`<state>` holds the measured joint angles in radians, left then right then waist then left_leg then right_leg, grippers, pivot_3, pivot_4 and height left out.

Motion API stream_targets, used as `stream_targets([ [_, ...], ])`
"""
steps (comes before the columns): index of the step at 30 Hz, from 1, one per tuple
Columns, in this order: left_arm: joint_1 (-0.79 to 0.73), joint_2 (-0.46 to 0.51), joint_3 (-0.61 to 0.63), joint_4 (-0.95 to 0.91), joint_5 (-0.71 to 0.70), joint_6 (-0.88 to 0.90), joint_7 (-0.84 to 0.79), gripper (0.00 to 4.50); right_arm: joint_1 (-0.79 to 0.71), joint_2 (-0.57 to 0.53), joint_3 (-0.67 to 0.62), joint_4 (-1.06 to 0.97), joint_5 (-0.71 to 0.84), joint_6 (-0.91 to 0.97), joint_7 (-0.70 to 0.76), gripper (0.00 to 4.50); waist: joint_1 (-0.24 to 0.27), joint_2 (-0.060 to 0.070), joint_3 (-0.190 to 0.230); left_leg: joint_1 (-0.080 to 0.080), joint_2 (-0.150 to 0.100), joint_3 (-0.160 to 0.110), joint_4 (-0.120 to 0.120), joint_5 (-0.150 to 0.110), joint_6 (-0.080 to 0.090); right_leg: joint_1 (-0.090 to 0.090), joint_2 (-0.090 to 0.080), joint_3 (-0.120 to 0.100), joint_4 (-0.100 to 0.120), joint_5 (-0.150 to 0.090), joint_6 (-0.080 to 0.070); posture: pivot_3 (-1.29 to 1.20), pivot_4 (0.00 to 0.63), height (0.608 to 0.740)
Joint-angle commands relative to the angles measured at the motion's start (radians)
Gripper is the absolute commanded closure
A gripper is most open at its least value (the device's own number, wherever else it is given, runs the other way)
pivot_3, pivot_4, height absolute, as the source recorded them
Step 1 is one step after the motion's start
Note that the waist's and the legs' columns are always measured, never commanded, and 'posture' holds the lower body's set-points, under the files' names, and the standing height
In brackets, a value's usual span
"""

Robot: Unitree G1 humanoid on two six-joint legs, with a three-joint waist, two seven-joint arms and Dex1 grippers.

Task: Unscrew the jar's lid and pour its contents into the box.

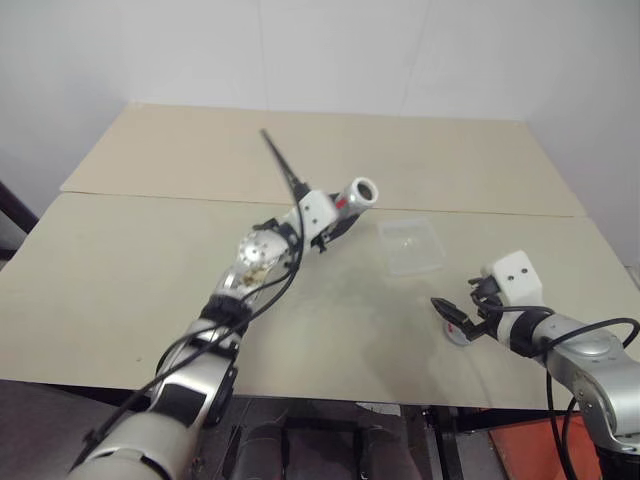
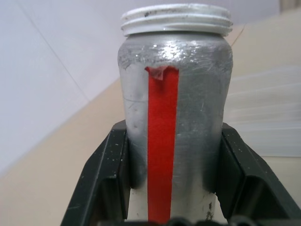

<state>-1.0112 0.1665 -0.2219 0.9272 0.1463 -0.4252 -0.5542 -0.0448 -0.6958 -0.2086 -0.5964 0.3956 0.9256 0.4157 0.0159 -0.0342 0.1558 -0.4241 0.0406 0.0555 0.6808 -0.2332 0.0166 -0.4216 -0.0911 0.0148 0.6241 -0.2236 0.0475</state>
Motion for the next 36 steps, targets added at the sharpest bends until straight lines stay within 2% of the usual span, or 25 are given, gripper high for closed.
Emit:
stream_targets([
  [1,-0.114,-0.029,-0.073,0.146,0.122,-0.07,0.098,2.53,0.011,-0.01,-0.041,-0.077,0.002,0.01,-0.008,0.02,-0.001,0.0,0.0,0.0,-0.001,0.0,0.0,0.0,0.0,0.0,-0.001,0.0,0.0,0.0,0.001,0.0,0.15,0.74],
  [4,-0.271,-0.033,-0.259,0.274,0.378,-0.095,0.33,2.53,0.026,0.005,-0.064,-0.115,0.016,0.022,-0.02,0.02,-0.001,-0.002,0.001,-0.001,-0.002,-0.001,0.0,0.0,0.001,-0.001,-0.001,0.0,0.001,0.0,0.001,0.0,0.15,0.74],
  [11,-0.487,-0.105,-0.55,0.418,0.724,-0.02,0.662,2.53,0.06,0.053,-0.084,-0.178,0.028,0.038,-0.056,0.02,-0.001,-0.003,0.002,-0.002,-0.003,-0.002,0.0,0.0,0.001,-0.002,-0.002,0.0,0.0,-0.001,0.003,0.0,0.15,0.74],
  [14,-0.526,-0.135,-0.685,0.447,0.868,0.022,0.754,2.53,0.077,0.082,-0.094,-0.211,0.031,0.047,-0.079,0.02,-0.001,-0.003,0.002,-0.003,-0.004,-0.002,0.0,-0.001,0.001,-0.002,-0.003,0.0,0.001,-0.001,0.003,0.0,0.15,0.74],
  [18,-0.549,-0.16,-0.798,0.468,0.987,0.055,0.823,2.53,0.102,0.117,-0.108,-0.255,0.033,0.061,-0.109,0.02,-0.003,-0.003,0.002,-0.004,-0.003,-0.002,0.0,0.0,0.001,-0.004,-0.003,0.0,0.002,-0.001,0.003,0.0,0.15,0.74],
  [26,-0.567,-0.185,-0.831,0.481,1.038,0.08,0.82,2.53,0.124,0.145,-0.123,-0.29,0.032,0.084,-0.134,0.02,-0.001,-0.003,0.002,-0.006,-0.004,-0.002,0.001,0.0,0.001,-0.006,-0.004,0.0,0.002,-0.001,0.003,0.0,0.15,0.74],
  [36,-0.55,-0.157,-0.751,0.481,0.984,0.078,0.797,2.53,0.1,0.123,-0.099,-0.247,0.019,0.066,-0.129,0.02,-0.002,-0.003,0.002,-0.006,-0.004,-0.002,0.002,0.0,0.001,-0.006,-0.004,0.0,0.003,-0.001,0.003,0.0,0.15,0.74],
])
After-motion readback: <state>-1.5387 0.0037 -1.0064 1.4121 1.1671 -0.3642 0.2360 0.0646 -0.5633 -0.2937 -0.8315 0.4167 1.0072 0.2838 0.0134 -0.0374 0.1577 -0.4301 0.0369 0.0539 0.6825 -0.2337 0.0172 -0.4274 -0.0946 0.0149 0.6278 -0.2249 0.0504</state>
